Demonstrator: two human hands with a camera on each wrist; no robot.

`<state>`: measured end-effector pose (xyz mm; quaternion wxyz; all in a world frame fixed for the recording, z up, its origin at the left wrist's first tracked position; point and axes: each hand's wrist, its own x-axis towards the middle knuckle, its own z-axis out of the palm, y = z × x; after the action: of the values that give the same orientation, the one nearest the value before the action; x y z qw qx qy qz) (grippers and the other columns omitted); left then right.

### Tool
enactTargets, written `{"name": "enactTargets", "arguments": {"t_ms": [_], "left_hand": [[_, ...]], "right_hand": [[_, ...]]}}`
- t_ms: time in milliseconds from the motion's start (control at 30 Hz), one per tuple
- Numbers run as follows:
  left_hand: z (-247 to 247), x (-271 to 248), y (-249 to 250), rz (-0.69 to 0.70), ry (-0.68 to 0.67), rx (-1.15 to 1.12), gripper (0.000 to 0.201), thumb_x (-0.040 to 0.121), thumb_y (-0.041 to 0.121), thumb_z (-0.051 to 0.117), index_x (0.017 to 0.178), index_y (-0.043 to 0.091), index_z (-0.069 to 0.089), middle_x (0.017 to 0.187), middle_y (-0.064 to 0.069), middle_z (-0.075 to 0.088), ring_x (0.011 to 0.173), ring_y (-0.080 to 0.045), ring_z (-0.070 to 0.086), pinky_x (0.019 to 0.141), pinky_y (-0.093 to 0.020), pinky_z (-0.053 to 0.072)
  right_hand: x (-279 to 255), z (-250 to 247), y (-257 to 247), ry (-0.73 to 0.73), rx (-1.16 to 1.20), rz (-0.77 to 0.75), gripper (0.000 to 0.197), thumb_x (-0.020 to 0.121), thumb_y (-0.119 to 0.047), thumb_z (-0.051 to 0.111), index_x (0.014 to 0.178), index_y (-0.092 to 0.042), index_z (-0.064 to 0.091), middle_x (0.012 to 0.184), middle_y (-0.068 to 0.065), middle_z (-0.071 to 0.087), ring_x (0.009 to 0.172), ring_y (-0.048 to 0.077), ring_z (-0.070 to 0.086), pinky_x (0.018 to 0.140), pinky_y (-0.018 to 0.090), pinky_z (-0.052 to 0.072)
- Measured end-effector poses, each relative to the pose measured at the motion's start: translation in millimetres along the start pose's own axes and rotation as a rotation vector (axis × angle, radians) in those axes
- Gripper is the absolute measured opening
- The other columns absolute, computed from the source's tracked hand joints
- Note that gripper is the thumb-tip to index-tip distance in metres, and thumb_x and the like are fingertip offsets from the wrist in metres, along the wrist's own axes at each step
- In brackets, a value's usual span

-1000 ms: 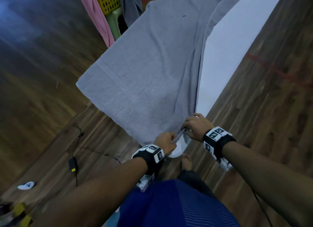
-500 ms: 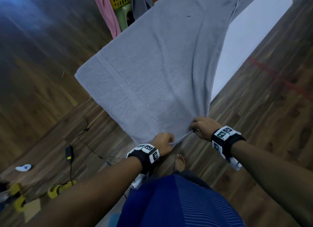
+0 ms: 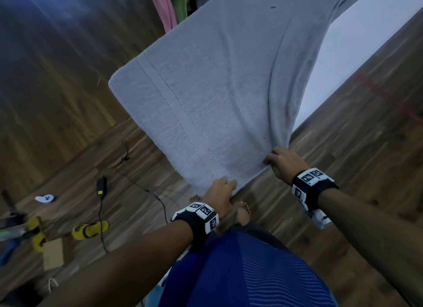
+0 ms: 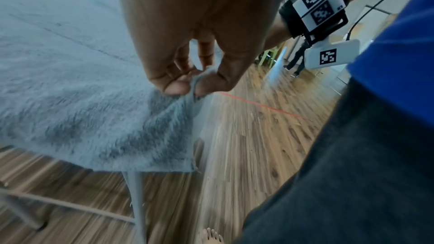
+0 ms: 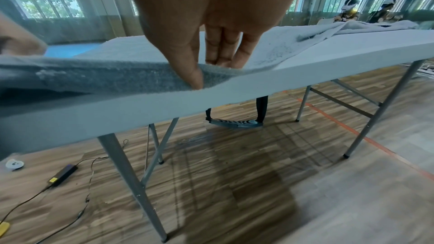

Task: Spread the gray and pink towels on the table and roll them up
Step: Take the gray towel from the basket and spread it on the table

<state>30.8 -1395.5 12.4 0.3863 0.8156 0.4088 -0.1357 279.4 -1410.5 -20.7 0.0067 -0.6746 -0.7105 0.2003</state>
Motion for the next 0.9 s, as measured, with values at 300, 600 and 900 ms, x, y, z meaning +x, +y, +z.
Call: {"name": "enactTargets", "arguments": {"t_ms": [300, 600, 900], "left_hand": [[17.8, -1.5, -5.3, -0.050, 0.041, -0.093, 0.027, 0.082, 0.001, 0.051, 0.102, 0.009, 0.067, 0.110, -0.007, 0.054, 0.101, -0.024, 0.053, 0.088, -0.032, 0.046], [9.8, 51.7, 45.2, -0.080, 0.200, -0.064, 0.038, 0.081, 0.041, 0.064, 0.104, 0.014, 0.051, 0.105, -0.009, 0.057, 0.095, -0.029, 0.054, 0.079, -0.042, 0.048], [-12.3, 86.3, 83.0, -0.088, 0.188, -0.051, 0.013, 0.084, 0.016, 0.056, 0.096, 0.010, 0.058, 0.093, -0.018, 0.065, 0.087, -0.040, 0.060, 0.067, -0.039, 0.045]], "right_hand": [[0.3, -6.6, 18.8, 0.058, -0.025, -0.019, 0.029, 0.061, 0.004, 0.072, 0.080, -0.017, 0.069, 0.078, 0.006, 0.060, 0.071, 0.032, 0.059, 0.068, 0.039, 0.048], [2.5, -20.4, 19.8, -0.022, -0.022, -0.149, 0.024, 0.081, -0.015, 0.064, 0.099, -0.028, 0.071, 0.096, -0.005, 0.066, 0.092, 0.021, 0.059, 0.079, 0.032, 0.029], [14.3, -38.4, 39.2, 0.077, -0.095, -0.143, 0.025, 0.063, -0.011, 0.077, 0.082, -0.026, 0.070, 0.089, -0.001, 0.062, 0.086, 0.026, 0.061, 0.074, 0.037, 0.039]]}}
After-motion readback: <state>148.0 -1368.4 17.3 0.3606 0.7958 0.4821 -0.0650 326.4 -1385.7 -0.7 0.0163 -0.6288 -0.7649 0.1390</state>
